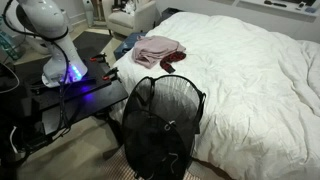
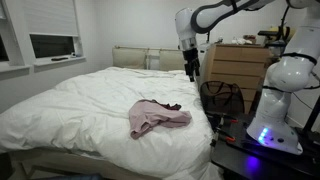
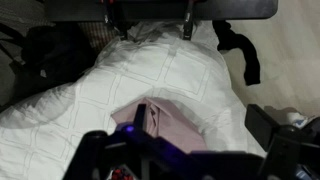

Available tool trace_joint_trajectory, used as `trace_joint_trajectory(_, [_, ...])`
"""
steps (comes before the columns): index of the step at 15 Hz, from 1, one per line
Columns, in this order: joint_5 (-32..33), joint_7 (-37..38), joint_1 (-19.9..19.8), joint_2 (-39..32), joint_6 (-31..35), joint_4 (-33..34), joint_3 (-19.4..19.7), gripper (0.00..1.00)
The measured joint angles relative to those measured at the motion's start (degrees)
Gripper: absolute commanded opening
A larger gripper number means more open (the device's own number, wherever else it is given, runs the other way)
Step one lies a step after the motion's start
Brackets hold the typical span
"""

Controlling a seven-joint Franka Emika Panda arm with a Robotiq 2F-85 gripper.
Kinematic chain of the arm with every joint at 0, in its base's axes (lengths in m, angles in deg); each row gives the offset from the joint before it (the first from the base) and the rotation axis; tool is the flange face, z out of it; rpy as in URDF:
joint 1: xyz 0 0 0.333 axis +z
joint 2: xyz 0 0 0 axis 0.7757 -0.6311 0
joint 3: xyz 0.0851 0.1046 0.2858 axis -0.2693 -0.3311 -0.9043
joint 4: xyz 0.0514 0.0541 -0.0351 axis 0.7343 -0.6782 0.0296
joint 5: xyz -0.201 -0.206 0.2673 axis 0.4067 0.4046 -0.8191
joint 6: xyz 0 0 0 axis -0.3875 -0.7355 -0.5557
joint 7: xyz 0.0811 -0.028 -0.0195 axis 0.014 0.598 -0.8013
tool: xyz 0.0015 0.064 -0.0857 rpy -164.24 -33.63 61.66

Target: Place the pink clothing inside the black bag

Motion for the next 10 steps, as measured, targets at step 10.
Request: trace_joint_trajectory(10, [0.0, 5.9, 0.2, -1.8, 10.8, -0.2, 1.0, 1.0])
